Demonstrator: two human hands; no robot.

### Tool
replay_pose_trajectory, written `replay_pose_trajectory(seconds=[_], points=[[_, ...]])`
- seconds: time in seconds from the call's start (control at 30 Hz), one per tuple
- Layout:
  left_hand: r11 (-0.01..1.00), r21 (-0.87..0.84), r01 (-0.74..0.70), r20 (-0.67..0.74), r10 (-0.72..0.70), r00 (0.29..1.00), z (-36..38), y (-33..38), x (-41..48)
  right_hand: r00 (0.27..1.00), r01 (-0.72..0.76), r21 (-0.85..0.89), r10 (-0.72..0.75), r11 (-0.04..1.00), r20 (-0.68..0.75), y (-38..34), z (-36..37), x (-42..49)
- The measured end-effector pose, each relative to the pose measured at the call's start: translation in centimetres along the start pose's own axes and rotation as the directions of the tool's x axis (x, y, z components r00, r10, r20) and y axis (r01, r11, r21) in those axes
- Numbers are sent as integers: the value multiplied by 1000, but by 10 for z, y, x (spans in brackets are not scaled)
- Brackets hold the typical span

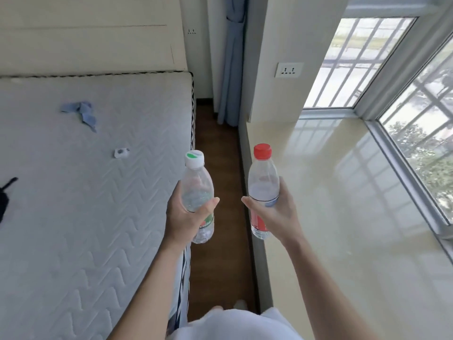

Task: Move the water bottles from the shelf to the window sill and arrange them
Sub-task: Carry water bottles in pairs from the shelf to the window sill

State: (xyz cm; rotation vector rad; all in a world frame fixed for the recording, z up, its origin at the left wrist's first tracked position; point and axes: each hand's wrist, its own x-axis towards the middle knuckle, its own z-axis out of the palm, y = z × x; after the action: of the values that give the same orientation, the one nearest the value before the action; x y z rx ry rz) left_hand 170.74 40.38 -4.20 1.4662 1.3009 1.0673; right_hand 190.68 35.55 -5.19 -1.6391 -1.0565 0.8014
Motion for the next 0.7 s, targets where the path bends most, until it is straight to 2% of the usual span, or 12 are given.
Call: replay_pose_trajectory(seconds=[0.2, 0.37, 0.7], points=[[1000, -13, 23, -55, -24, 998, 17, 0, 60, 999, 13, 21, -14, 1000, 34, 3, 4, 67], [999, -39, 22, -43, -24, 999, 25, 0, 121, 999, 7, 34, -8, 999, 35, 4, 17, 128], [998, -49, -25, 30, 27, 999, 19, -3, 317, 999, -10, 55, 12, 998, -42, -24, 68, 302]])
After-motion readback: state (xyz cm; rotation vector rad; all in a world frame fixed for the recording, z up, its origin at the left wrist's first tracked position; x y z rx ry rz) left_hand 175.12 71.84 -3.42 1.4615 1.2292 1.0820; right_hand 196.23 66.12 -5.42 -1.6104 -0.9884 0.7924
